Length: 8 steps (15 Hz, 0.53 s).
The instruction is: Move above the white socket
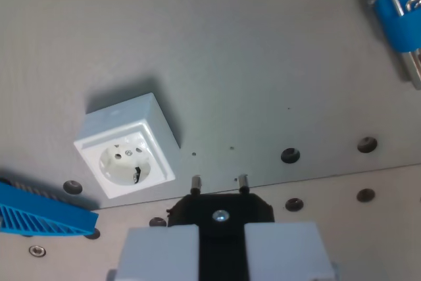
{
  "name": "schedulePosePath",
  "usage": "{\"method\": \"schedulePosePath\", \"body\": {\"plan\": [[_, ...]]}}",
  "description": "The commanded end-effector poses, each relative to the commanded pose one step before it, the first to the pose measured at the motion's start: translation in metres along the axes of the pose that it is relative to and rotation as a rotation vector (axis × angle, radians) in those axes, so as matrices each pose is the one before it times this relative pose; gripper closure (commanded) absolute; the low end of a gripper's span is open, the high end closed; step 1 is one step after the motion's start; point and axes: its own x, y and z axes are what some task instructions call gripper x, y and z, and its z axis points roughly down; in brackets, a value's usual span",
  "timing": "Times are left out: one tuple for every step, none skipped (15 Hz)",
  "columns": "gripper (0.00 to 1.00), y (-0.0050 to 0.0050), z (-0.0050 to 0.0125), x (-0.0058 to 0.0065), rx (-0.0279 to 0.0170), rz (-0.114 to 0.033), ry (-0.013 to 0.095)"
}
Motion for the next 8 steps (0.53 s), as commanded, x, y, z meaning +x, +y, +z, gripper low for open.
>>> {"method": "schedulePosePath", "body": {"plan": [[1.0, -0.0085, 0.01804, -0.01435, 0.0075, -0.118, 0.1078], [1.0, -0.00337, 0.005, -0.00373, -0.00043, -0.016, -0.0006], [1.0, -0.00356, 0.005, -0.00383, -0.0008, -0.0149, -0.005], [1.0, -0.00374, 0.005, -0.00376, -0.00106, -0.0146, -0.0034], [1.0, -0.00416, 0.005, -0.00393, -0.00005, -0.013, 0.0069], [1.0, -0.00418, 0.005, -0.00374, 0.00003, -0.011, 0.003], [1.0, -0.00465, 0.005, -0.00398, 0.00091, -0.009, 0.0068], [1.0, -0.0044, 0.005, -0.00359, 0.00125, -0.011, 0.0028]]}}
